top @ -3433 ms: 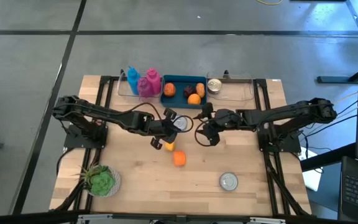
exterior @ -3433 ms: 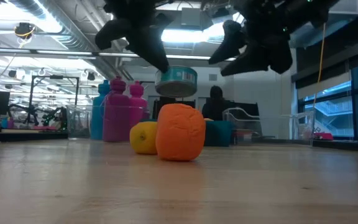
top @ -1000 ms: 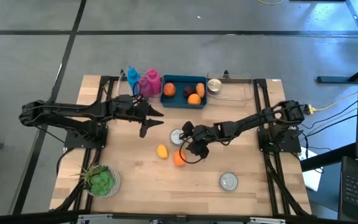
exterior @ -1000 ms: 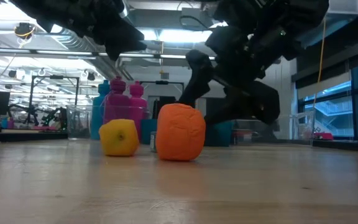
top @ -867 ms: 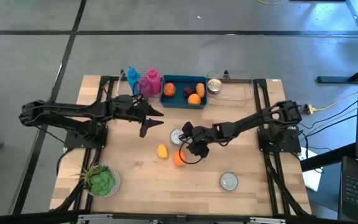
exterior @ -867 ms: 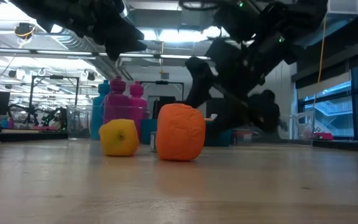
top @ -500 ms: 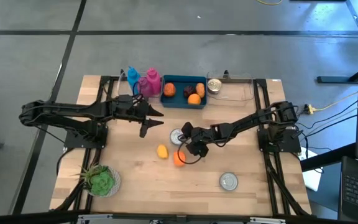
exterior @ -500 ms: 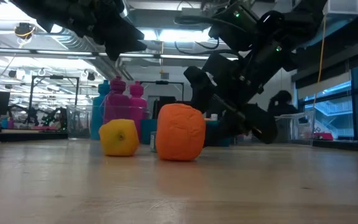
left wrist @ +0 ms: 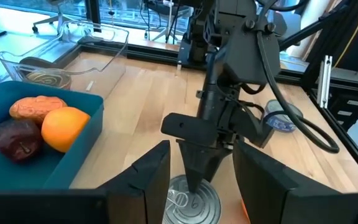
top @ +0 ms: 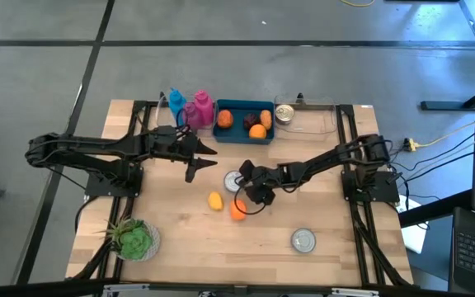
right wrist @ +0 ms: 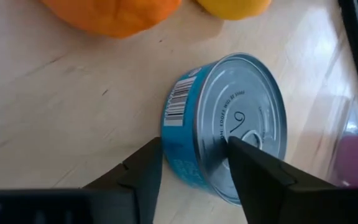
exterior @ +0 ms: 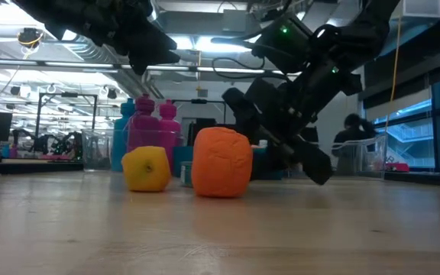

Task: Pick & Place Food Item
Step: Stack the yellow blue can on top of the blue pink can in the right transparent bin

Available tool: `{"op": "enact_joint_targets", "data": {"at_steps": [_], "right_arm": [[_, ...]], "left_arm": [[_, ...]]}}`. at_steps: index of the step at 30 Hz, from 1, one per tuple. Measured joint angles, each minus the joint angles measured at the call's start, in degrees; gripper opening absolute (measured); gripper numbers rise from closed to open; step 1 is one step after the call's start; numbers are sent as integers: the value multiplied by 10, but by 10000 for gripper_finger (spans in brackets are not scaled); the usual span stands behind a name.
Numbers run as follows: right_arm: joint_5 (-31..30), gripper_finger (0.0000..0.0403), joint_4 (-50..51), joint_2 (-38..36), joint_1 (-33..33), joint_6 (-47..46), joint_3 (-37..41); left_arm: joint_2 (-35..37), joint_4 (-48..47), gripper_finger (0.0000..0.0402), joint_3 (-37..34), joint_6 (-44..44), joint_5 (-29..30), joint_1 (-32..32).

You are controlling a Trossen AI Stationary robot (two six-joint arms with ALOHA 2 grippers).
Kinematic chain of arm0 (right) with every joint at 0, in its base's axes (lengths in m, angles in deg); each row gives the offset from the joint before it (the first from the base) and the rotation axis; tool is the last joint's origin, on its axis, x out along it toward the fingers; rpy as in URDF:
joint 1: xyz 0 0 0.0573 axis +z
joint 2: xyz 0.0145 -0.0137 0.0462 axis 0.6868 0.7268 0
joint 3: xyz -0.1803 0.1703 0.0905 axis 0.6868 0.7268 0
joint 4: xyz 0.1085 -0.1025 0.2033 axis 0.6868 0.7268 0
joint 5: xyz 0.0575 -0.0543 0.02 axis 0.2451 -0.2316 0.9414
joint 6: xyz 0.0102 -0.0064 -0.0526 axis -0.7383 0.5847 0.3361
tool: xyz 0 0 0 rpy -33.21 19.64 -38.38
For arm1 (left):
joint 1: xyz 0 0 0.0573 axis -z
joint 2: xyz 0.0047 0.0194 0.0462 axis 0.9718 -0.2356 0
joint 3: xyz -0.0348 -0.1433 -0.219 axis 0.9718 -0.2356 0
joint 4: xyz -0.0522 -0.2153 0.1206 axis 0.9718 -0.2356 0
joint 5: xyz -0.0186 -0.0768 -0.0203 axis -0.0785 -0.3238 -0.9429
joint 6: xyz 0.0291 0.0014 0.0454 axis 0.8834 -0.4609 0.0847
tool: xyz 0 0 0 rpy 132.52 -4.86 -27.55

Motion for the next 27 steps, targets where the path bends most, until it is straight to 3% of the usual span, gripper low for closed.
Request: {"op": "enact_joint_targets", "data": {"at_steps": [7, 16, 27], "right_arm": [[-17, 124, -11, 13, 1, 1, -2], [-43, 12, -21, 12, 1, -29, -1], [-111, 1, -16, 10, 0, -69, 1]], "left_arm": [[0, -4, 165, 0, 1, 0, 0], [0, -4, 166, 0, 5, 0, 0], [0, -4, 166, 0, 6, 1, 0]]}}
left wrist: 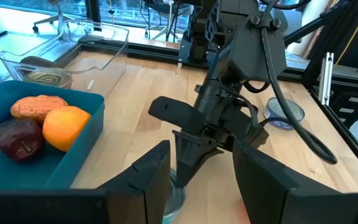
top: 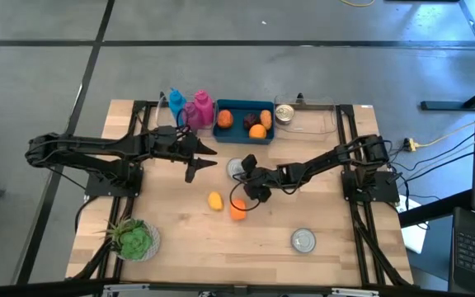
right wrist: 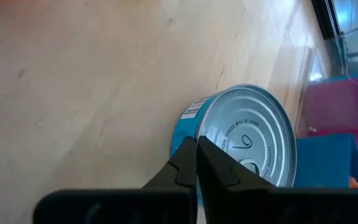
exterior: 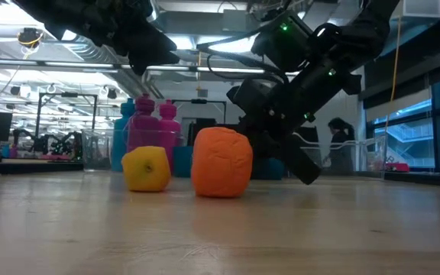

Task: Pick & Place Food Item
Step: Stack the yellow blue can on top of the blue pink can in the right transparent bin

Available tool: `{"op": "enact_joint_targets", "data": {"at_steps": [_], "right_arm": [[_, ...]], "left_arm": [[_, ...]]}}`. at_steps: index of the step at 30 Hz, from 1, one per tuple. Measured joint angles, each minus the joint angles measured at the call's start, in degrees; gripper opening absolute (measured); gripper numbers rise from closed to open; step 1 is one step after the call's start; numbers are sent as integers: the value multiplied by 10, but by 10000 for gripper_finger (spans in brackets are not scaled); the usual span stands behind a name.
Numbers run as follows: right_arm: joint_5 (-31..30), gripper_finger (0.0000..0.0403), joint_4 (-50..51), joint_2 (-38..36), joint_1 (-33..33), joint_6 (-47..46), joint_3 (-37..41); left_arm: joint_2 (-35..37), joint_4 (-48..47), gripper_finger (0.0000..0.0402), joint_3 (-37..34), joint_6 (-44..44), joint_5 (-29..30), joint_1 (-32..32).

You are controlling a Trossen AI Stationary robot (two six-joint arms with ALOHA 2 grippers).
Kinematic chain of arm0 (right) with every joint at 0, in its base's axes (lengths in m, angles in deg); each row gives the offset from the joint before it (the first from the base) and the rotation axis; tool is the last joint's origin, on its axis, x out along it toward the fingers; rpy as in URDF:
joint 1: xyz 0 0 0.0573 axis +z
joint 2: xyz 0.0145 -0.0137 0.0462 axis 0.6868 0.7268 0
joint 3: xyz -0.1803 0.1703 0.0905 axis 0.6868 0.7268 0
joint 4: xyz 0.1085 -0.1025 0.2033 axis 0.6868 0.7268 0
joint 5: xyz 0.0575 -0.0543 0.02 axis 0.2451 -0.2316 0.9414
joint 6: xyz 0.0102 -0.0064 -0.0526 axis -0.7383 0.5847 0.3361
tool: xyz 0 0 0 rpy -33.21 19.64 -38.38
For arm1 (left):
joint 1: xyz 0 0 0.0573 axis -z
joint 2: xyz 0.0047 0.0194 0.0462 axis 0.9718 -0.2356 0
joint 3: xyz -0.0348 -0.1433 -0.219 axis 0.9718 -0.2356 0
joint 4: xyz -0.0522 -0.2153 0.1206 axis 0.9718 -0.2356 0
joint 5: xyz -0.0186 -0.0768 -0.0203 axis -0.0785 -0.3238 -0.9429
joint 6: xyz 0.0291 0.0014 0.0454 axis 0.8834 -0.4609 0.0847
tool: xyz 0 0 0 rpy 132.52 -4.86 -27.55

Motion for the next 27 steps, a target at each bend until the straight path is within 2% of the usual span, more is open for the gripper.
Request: {"op": "enact_joint_targets", "data": {"at_steps": [8, 20, 27], "right_arm": [[-7, 0, 26, -17, -1, -11, 1], [-7, 0, 168, -123, 0, -91, 4], [-52, 0, 221, -198, 0, -112, 3]], "left_arm": [[0, 0, 165, 0, 0, 0, 0], [0, -8, 165, 0, 3, 1, 0], [0, -14, 163, 0, 3, 1, 0]]}}
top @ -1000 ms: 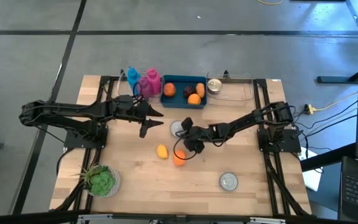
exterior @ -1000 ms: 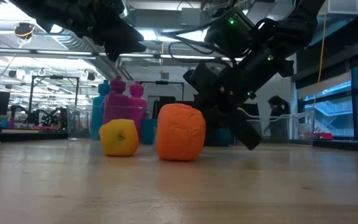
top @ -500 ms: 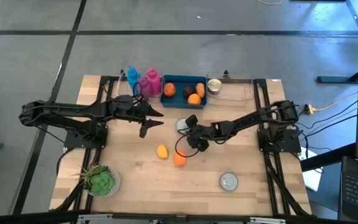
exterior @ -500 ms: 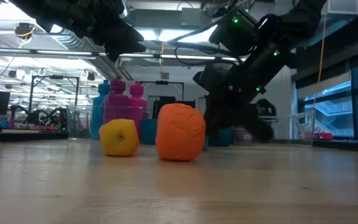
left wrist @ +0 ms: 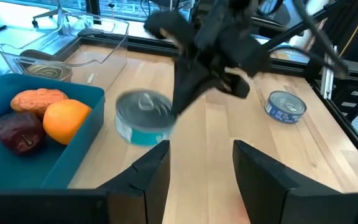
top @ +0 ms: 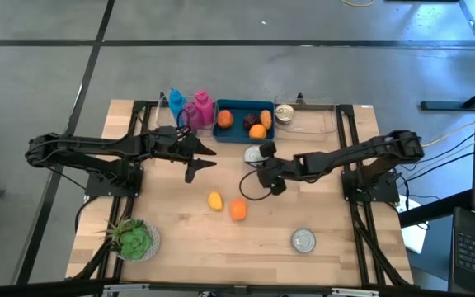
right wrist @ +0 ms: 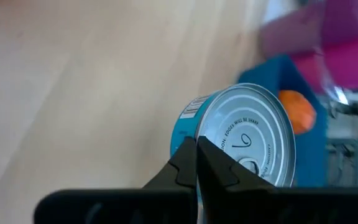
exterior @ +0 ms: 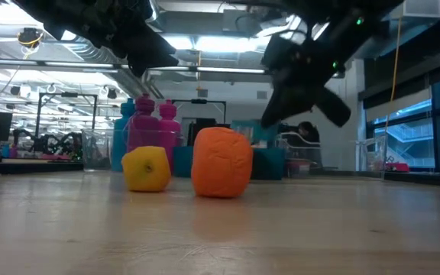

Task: Pick & Place Food Item
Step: Stack the yellow blue can on top of the blue pink can in the right transparent bin

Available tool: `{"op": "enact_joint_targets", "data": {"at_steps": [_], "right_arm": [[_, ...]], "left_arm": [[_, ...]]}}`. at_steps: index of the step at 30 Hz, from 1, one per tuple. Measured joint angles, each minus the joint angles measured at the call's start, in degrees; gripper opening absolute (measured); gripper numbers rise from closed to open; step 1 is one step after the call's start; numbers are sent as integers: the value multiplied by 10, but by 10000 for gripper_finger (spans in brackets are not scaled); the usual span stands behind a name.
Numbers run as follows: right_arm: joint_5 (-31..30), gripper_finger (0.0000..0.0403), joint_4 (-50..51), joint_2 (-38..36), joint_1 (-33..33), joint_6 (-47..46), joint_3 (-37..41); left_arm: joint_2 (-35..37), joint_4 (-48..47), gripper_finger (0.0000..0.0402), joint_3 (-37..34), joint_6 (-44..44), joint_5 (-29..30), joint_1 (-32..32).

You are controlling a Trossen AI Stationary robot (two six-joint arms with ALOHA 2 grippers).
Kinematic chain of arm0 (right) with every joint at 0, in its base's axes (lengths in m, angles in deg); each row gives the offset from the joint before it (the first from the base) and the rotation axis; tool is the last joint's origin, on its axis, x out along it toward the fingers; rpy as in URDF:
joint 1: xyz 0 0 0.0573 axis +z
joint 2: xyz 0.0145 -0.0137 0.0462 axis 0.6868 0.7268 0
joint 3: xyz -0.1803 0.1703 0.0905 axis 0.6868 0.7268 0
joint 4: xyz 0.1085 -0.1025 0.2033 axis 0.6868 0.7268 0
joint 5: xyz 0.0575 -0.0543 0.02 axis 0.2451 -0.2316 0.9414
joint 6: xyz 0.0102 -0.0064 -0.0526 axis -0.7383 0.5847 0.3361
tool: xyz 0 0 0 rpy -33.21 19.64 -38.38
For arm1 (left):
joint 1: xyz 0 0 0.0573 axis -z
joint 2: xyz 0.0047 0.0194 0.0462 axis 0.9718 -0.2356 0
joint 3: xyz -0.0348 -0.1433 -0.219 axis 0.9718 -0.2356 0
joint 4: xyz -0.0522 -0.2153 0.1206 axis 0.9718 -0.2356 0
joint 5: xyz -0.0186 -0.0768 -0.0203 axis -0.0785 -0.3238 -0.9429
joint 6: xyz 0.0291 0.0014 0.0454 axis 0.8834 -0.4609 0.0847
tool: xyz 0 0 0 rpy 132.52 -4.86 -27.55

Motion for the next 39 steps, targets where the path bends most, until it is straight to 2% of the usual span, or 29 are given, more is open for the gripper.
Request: {"op": "enact_joint_targets", "data": {"at_steps": [10, 18, 31, 39], "right_arm": [[-37, 0, 107, -121, -20, -66, -1], [-56, 0, 217, -156, -69, -105, -2], [-56, 0, 218, -165, -195, -62, -2], [15, 0, 191, -165, -287, -42, -2]], "left_arm": [[0, -1, 162, 0, -3, 0, 0], [0, -3, 162, 0, -3, -1, 0], [0, -15, 162, 0, -1, -2, 0], [0, -15, 162, 0, 1, -2, 0]]}}
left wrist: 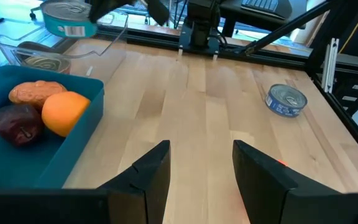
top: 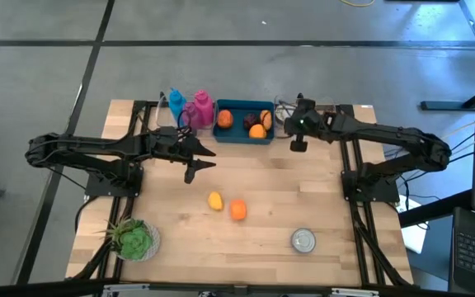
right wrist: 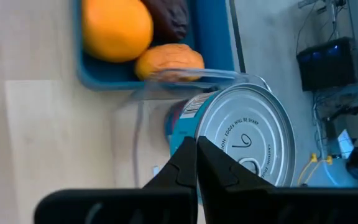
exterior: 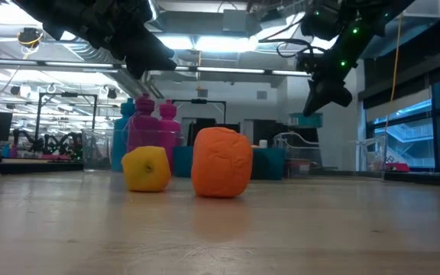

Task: Pick & Place Food Item
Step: Stack the yellow blue can on top of the blue pink can in the right transparent bin

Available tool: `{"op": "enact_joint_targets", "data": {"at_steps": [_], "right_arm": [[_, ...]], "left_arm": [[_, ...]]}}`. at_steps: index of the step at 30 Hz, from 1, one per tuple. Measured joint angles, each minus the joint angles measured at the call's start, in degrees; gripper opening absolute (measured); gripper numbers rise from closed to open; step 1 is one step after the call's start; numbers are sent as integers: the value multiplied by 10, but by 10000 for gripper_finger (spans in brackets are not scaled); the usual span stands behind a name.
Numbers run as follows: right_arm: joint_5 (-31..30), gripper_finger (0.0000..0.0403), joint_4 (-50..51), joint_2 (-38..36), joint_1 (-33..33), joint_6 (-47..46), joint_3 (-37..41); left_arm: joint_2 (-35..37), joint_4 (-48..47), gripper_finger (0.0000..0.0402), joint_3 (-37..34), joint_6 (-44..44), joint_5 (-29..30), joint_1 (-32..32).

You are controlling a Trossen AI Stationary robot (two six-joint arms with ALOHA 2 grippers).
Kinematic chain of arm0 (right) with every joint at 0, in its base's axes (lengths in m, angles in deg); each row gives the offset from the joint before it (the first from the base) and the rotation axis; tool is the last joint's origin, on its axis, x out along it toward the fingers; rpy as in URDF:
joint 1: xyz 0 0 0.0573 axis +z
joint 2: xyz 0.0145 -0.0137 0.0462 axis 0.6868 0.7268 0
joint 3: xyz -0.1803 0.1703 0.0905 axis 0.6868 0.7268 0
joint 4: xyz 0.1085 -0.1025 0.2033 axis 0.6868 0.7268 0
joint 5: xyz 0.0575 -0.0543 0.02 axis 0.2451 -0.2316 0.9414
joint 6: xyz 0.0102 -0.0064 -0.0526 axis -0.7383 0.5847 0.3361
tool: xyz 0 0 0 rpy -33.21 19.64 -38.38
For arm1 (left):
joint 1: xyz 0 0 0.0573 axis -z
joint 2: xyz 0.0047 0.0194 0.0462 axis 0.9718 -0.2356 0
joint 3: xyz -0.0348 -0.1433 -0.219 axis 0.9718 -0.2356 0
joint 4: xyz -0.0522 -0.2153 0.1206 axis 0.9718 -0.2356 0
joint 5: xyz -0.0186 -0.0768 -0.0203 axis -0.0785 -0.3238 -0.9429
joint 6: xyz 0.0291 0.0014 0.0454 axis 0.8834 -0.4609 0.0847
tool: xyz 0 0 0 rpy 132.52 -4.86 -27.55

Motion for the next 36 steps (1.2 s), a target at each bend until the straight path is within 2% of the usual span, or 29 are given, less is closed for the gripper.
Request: {"op": "enact_joint_targets", "data": {"at_steps": [9, 25, 36], "right_arm": [[57, 0, -29, 26, -78, 28, 0], [93, 0, -117, 117, -118, 65, 0], [126, 0, -155, 125, -145, 74, 0]], "left_arm": [[0, 0, 162, 0, 3, 0, 0], [0, 0, 162, 0, 11, 0, 0], [0, 0, 162, 0, 21, 0, 0]]}}
